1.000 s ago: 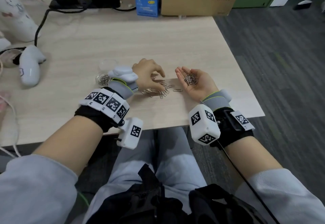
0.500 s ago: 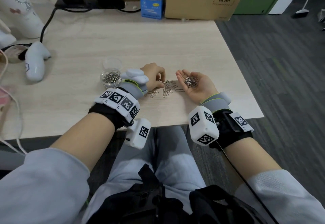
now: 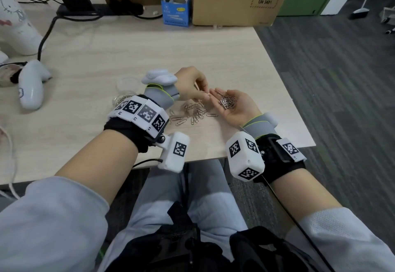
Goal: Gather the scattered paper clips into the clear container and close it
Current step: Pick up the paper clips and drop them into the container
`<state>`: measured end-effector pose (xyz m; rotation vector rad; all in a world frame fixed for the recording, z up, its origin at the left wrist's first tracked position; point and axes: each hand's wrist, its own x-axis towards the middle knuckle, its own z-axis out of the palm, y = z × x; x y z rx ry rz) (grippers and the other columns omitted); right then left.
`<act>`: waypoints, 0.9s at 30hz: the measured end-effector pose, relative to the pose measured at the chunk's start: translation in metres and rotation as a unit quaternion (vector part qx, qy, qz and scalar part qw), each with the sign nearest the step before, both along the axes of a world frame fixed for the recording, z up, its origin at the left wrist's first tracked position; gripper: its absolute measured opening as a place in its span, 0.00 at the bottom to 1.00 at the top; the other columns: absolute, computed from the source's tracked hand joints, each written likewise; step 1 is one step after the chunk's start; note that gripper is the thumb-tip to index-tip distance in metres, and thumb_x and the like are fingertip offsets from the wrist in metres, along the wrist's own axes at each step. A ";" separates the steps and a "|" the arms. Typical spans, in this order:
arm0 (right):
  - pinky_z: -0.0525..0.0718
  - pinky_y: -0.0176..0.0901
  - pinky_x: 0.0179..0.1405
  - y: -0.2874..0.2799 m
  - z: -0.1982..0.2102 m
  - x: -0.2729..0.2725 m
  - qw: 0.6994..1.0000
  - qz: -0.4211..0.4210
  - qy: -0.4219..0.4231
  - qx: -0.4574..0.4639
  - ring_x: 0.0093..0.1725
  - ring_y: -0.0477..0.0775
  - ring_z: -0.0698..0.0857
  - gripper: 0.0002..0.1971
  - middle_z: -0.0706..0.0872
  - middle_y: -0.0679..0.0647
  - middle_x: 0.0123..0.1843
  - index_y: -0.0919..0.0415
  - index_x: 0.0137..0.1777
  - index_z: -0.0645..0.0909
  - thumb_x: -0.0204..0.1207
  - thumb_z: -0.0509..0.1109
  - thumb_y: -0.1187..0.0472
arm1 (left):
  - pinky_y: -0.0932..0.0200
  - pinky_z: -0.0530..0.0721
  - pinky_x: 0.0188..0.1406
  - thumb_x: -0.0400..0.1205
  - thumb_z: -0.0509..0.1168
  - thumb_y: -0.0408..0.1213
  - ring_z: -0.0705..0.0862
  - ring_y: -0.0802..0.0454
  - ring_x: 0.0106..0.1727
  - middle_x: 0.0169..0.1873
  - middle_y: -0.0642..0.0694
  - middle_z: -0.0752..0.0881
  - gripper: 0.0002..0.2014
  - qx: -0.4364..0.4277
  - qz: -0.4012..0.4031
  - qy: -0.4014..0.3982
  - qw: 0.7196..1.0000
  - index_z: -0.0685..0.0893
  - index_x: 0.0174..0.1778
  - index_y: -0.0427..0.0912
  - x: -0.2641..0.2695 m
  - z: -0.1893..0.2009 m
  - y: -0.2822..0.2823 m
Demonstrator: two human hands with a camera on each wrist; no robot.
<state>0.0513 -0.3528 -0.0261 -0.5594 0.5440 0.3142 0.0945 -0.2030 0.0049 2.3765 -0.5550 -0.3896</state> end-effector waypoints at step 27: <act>0.70 0.49 0.76 -0.015 0.003 -0.009 0.997 -0.067 0.017 0.046 0.64 0.66 0.79 0.16 0.82 0.68 0.41 0.75 0.42 0.76 0.85 0.51 0.68 | 0.51 0.81 0.49 0.66 0.72 0.49 0.78 0.50 0.43 0.39 0.50 0.77 0.11 0.091 -0.028 -0.055 0.994 0.89 0.40 0.49 -0.021 -0.027 -0.012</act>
